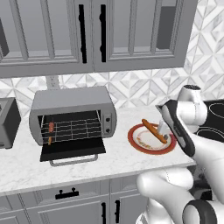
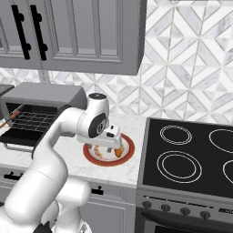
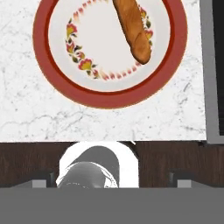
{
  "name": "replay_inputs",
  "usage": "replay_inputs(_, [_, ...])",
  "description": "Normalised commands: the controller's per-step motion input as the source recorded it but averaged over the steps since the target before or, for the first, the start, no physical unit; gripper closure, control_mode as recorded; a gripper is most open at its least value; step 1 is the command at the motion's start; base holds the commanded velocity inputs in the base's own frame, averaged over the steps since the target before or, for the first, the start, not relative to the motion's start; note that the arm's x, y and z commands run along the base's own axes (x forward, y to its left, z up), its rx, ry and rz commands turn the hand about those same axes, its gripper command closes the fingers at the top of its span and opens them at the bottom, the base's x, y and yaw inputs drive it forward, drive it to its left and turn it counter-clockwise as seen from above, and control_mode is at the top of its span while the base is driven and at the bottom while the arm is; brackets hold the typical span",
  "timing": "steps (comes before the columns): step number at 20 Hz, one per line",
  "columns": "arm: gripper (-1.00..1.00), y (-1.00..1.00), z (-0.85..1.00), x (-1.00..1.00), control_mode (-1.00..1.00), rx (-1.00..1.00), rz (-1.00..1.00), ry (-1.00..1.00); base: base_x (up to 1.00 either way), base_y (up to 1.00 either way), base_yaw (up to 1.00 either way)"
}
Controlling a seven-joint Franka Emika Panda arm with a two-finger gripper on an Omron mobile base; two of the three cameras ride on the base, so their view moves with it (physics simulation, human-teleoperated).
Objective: Pick up the kebab skewer and baguette bread, and place them inside the toaster oven. Close the toaster oven door and start by setting the timer.
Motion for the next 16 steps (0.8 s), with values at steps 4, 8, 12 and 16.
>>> replay_inputs(4, [-1.0, -0.06, -0.31, 0.64, -1.0, 0.0, 0.12, 0.06, 0.0, 0.0, 0.0])
replay_inputs(8, [-1.0, -0.26, -0.4, 0.46, -1.0, 0.0, 0.15, 0.09, 0.0, 0.0, 0.0])
replay_inputs(12, [-1.0, -0.24, -0.26, 0.32, -1.0, 0.0, 0.17, 0.07, 0.0, 0.0, 0.0])
replay_inputs(16, [-1.0, -0.01, -0.25, 0.14, -1.0, 0.0, 0.15, 0.02, 0.0, 0.0, 0.0])
